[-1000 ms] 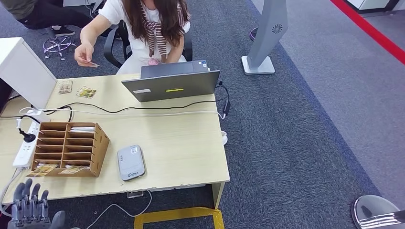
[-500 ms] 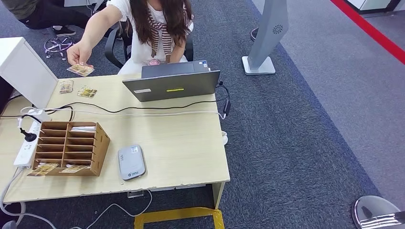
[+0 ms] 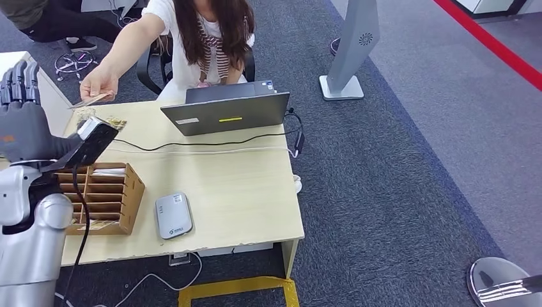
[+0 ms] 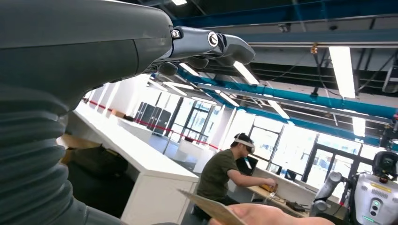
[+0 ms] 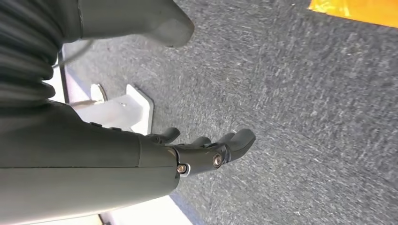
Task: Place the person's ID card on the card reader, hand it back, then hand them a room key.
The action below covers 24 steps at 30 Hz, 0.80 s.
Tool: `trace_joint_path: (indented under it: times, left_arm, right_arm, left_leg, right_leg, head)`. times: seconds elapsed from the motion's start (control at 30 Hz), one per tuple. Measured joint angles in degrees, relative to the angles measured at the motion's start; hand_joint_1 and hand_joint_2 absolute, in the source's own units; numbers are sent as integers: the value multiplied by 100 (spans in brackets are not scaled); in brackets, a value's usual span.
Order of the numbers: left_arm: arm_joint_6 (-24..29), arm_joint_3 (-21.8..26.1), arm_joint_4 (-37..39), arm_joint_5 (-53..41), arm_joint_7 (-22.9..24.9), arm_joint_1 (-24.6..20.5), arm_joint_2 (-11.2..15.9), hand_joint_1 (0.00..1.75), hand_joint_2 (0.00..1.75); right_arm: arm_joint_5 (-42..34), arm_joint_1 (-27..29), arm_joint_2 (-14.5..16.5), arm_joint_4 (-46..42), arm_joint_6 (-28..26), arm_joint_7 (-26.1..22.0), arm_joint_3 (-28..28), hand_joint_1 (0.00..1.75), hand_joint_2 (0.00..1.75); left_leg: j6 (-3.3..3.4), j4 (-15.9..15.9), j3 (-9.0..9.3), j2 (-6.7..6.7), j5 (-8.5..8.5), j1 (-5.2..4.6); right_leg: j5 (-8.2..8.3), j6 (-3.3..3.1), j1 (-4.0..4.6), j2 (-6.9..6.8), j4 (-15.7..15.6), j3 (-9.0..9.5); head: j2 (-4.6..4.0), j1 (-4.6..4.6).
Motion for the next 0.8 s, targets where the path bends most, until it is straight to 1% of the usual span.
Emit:
trace_joint_path:
  times: [0.1,0.17,0.3,0.37,0.43,0.57,0.8]
  left_arm:
    - [56,-209,459,-154,142,-336,80,0,175]
    - [183,-346,882,-403,321,-661,66,0,175]
    - [446,-559,1912,-696,543,-1446,-103,0,175]
    - [485,-621,2345,-741,607,-1751,-225,0,175]
    - [515,-661,2655,-760,625,-1950,-320,0,175]
    - [655,-694,3112,-719,546,-2168,-443,0,175]
    - [699,-699,3391,-686,479,-2167,-480,0,175]
  right_arm:
    - [13,28,-11,0,0,-1,25,0,175]
    - [48,26,-14,0,10,23,43,0,175]
    - [126,9,-16,0,92,154,109,0,175]
    - [140,6,-16,0,113,202,137,0,175]
    - [144,1,-17,0,114,209,150,0,175]
    - [141,1,-19,0,98,169,162,0,175]
    - [167,4,-29,2,102,101,169,0,175]
  left_leg:
    - [2,4,-11,6,-3,0]
    - [3,6,-24,0,-1,2]
    - [2,5,-32,-7,4,2]
    - [2,5,-32,-8,6,2]
    - [2,5,-33,-8,6,2]
    - [2,5,-32,-4,6,1]
    - [2,4,-37,-4,6,2]
  right_leg:
    - [0,0,1,5,-2,-19]
    - [0,1,3,-2,-2,-30]
    - [1,2,3,-12,-1,-31]
    - [2,3,3,-13,-1,-29]
    - [3,4,2,-13,-1,-28]
    - [5,4,2,-8,-1,-29]
    - [4,4,3,-7,-1,-33]
  head:
    - [0,0]
    - [0,6]
    - [0,9]
    - [0,10]
    - [0,11]
    - [0,9]
    - [0,9]
